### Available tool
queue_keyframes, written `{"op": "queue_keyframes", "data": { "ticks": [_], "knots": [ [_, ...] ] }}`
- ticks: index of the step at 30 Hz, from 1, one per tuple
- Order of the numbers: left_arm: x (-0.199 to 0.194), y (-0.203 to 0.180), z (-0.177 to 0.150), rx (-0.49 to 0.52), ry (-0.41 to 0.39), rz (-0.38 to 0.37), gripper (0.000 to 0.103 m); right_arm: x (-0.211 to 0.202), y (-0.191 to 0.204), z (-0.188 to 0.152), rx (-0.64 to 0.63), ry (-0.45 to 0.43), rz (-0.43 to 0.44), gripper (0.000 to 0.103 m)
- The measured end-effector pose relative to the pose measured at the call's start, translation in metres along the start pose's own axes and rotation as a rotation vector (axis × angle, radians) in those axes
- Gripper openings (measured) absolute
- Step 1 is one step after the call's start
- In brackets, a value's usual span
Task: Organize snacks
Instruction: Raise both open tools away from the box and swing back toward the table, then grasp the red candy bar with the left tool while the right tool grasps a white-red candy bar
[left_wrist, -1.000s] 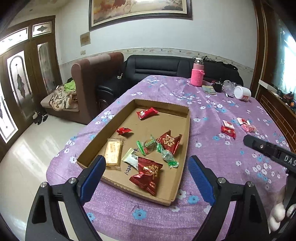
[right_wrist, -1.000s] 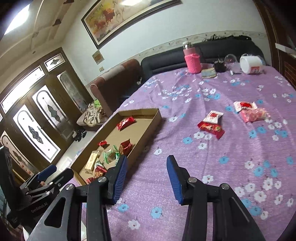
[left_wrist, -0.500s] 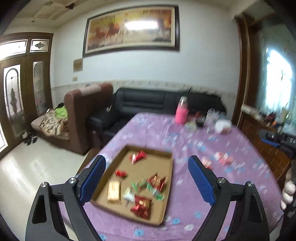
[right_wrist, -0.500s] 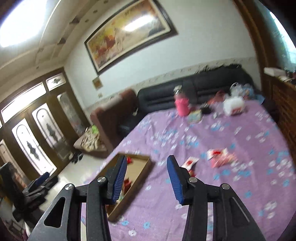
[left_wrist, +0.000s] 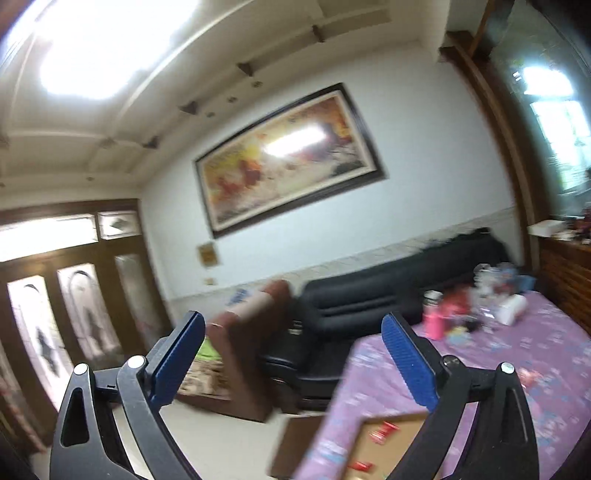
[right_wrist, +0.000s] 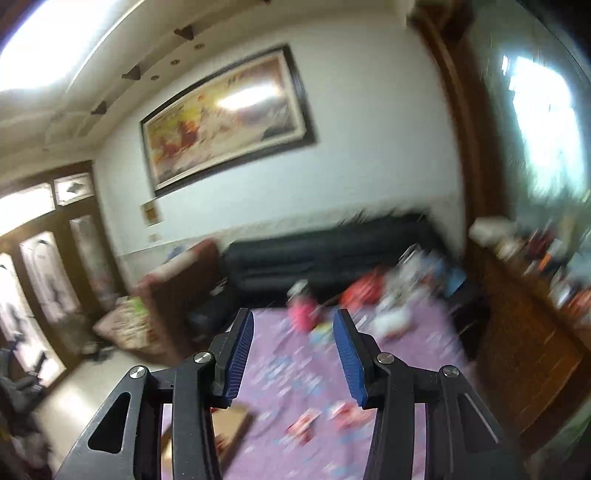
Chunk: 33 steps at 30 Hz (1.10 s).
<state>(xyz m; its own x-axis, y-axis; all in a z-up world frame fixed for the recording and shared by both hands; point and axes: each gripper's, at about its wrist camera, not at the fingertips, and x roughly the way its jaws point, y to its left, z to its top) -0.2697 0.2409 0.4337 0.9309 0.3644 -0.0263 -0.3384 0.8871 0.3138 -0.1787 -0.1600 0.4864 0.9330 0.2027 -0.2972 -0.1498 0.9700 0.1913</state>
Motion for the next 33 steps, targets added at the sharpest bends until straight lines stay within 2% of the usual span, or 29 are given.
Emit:
{"op": "queue_keyframes", "data": {
  "ticks": [2,5,6,7,9,11,12,13,15,16,18,21,22,24,27,30,33],
  "knots": [
    [0.012,0.010,0.023,0.008,-0.013,0.080,0.097,-0.012,-0.002,0.035,0.001,-0.040,-0.061,0.049],
    [0.034,0.014,0.057,0.098,-0.072,0.289,0.101,-0.020,-0.008,0.078,0.005,-0.065,-0.167,0.049],
    [0.044,0.014,0.065,0.131,-0.089,0.342,0.103,-0.020,-0.011,0.085,0.004,-0.073,-0.213,0.055],
    [0.052,0.015,0.069,0.137,-0.084,0.346,0.103,-0.015,-0.014,0.087,-0.002,-0.066,-0.242,0.064],
    [0.067,0.014,0.066,0.094,-0.051,0.275,0.103,-0.004,-0.019,0.079,-0.012,-0.049,-0.268,0.066],
    [0.077,0.004,0.051,0.026,-0.017,0.139,0.103,0.024,-0.029,0.051,-0.028,0.003,-0.255,0.066],
    [0.084,-0.013,0.035,0.005,0.011,0.042,0.103,0.043,-0.034,0.033,-0.042,0.044,-0.255,0.066],
    [0.087,-0.026,0.023,-0.004,0.024,-0.012,0.103,0.060,-0.039,0.018,-0.047,0.077,-0.257,0.066],
    [0.091,-0.058,-0.004,-0.024,0.050,-0.135,0.103,0.104,-0.054,-0.027,-0.049,0.178,-0.219,0.066],
    [0.095,-0.082,-0.025,-0.046,0.081,-0.231,0.103,0.135,-0.062,-0.062,-0.036,0.250,-0.178,0.066],
    [0.101,-0.117,-0.062,-0.097,0.146,-0.370,0.103,0.175,-0.076,-0.111,0.002,0.332,-0.118,0.066],
    [0.118,-0.167,-0.110,-0.176,0.251,-0.543,0.103,0.249,-0.079,-0.206,0.034,0.471,0.008,0.066],
    [0.122,-0.183,-0.128,-0.203,0.297,-0.597,0.103,0.266,-0.078,-0.228,0.048,0.508,0.042,0.061],
    [0.132,-0.210,-0.165,-0.254,0.375,-0.675,0.103,0.311,-0.068,-0.279,0.091,0.622,0.121,0.050],
    [0.146,-0.242,-0.202,-0.276,0.470,-0.724,0.103,0.348,-0.049,-0.314,0.117,0.696,0.176,0.049],
    [0.158,-0.253,-0.229,-0.267,0.524,-0.708,0.103,0.375,-0.032,-0.334,0.113,0.736,0.162,0.049],
    [0.169,-0.251,-0.241,-0.279,0.576,-0.695,0.103,0.401,-0.023,-0.345,0.124,0.792,0.123,0.049]
  ]
}}
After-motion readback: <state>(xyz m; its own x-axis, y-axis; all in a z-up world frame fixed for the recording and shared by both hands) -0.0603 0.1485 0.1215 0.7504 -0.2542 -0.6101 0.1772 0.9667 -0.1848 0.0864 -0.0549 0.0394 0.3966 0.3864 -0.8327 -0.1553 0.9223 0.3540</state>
